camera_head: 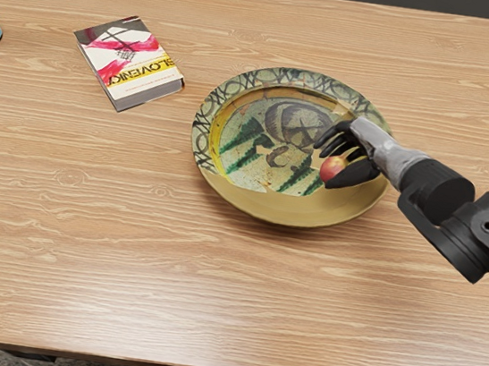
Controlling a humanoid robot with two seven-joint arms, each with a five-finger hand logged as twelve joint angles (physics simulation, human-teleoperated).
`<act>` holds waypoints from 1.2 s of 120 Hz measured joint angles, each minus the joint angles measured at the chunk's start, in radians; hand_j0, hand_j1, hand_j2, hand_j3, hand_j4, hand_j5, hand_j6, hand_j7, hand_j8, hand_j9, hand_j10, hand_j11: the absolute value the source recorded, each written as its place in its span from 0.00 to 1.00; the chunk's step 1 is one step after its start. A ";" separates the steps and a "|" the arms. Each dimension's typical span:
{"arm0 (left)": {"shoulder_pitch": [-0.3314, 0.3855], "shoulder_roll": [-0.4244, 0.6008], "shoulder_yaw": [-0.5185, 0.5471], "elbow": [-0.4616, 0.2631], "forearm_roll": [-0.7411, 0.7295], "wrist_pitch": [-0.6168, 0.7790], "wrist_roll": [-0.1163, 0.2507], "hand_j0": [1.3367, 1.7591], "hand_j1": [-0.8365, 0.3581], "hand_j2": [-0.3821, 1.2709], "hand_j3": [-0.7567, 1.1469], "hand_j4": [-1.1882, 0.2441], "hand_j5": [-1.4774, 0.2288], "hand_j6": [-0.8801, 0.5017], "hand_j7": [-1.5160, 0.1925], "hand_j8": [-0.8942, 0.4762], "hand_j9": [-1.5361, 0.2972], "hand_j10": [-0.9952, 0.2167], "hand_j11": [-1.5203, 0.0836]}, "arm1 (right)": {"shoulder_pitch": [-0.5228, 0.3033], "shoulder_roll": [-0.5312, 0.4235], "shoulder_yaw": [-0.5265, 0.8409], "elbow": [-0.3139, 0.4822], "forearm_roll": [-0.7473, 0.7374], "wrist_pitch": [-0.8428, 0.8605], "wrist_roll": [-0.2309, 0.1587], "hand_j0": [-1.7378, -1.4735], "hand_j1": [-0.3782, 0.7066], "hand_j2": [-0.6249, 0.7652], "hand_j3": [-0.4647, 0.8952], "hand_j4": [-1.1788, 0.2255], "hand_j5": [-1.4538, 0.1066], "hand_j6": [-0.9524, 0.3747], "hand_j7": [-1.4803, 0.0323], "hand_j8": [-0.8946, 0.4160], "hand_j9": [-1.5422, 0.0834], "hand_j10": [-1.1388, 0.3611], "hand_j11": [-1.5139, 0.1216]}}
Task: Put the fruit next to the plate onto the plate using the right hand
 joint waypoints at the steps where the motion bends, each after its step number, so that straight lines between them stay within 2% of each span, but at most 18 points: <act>1: 0.000 0.000 0.000 0.000 0.000 0.000 0.000 0.76 0.76 0.26 0.40 0.67 0.69 0.47 0.71 0.48 0.67 0.63 0.76 | 0.000 0.001 -0.001 0.000 0.000 0.000 0.000 0.31 0.60 0.56 0.34 0.42 0.42 0.27 0.46 0.36 0.46 0.46 0.44; 28: 0.000 0.000 0.000 0.000 0.000 0.000 0.000 0.76 0.76 0.26 0.40 0.67 0.69 0.47 0.71 0.48 0.67 0.63 0.76 | -0.001 0.019 -0.020 0.000 -0.002 0.000 0.000 0.30 0.57 0.52 0.34 0.45 0.46 0.30 0.50 0.35 0.50 0.45 0.48; 47: 0.000 0.000 0.000 0.000 0.000 0.000 0.000 0.76 0.76 0.26 0.40 0.67 0.69 0.47 0.71 0.48 0.67 0.63 0.76 | 0.000 0.014 -0.019 0.000 -0.003 -0.004 0.000 0.30 0.34 0.48 0.34 0.62 0.67 0.48 0.71 0.49 0.70 0.58 0.68; 61: 0.000 0.000 0.000 0.000 0.000 0.000 0.000 0.76 0.76 0.26 0.40 0.67 0.69 0.47 0.71 0.48 0.67 0.63 0.76 | 0.004 -0.024 0.013 0.000 0.015 0.010 0.000 0.30 0.22 0.46 0.34 0.70 0.77 0.57 0.81 0.56 0.79 0.65 0.77; 68: 0.000 0.000 0.000 0.000 0.000 0.000 0.000 0.76 0.76 0.26 0.40 0.67 0.69 0.47 0.71 0.48 0.67 0.63 0.76 | 0.004 -0.058 0.057 0.000 0.070 0.057 0.000 0.30 0.18 0.46 0.34 0.73 0.80 0.60 0.85 0.58 0.82 0.67 0.80; 83: 0.000 0.000 0.000 -0.002 0.000 -0.001 0.000 0.76 0.76 0.26 0.40 0.67 0.69 0.47 0.71 0.48 0.67 0.63 0.76 | 0.003 -0.162 0.164 -0.009 0.269 0.268 0.002 0.30 0.13 0.45 0.34 0.77 0.85 0.64 0.89 0.61 0.87 0.70 0.84; 93: 0.009 0.000 0.000 -0.002 0.000 -0.001 0.000 0.76 0.76 0.26 0.40 0.67 0.69 0.47 0.71 0.48 0.67 0.63 0.76 | 0.002 -0.229 0.202 -0.068 0.423 0.466 0.058 0.30 0.11 0.45 0.34 0.78 0.86 0.65 0.91 0.63 0.88 0.71 0.86; 106: 0.032 0.000 0.001 -0.005 0.000 -0.002 0.000 0.76 0.76 0.26 0.40 0.67 0.69 0.47 0.71 0.48 0.67 0.63 0.76 | 0.001 -0.302 0.227 -0.167 0.583 0.699 0.174 0.30 0.09 0.45 0.34 0.79 0.88 0.67 0.92 0.64 0.90 0.72 0.88; 124: 0.055 0.000 0.000 -0.006 -0.002 -0.002 0.002 0.76 0.76 0.26 0.40 0.67 0.69 0.47 0.71 0.48 0.67 0.63 0.76 | -0.024 -0.399 0.233 -0.295 0.714 0.823 0.322 0.30 0.08 0.45 0.34 0.80 0.89 0.68 0.93 0.64 0.91 0.73 0.89; 135: 0.057 0.000 0.000 -0.004 -0.003 -0.001 0.004 0.76 0.76 0.26 0.40 0.67 0.69 0.47 0.71 0.48 0.67 0.63 0.76 | -0.042 -0.430 0.233 -0.360 0.748 0.845 0.375 0.30 0.08 0.45 0.34 0.80 0.89 0.68 0.94 0.65 0.91 0.73 0.89; 144: 0.057 0.000 -0.001 -0.002 -0.004 -0.001 0.005 0.76 0.76 0.26 0.40 0.67 0.69 0.47 0.71 0.48 0.67 0.63 0.76 | -0.055 -0.444 0.231 -0.383 0.761 0.854 0.400 0.30 0.07 0.45 0.34 0.81 0.89 0.68 0.94 0.65 0.91 0.73 0.89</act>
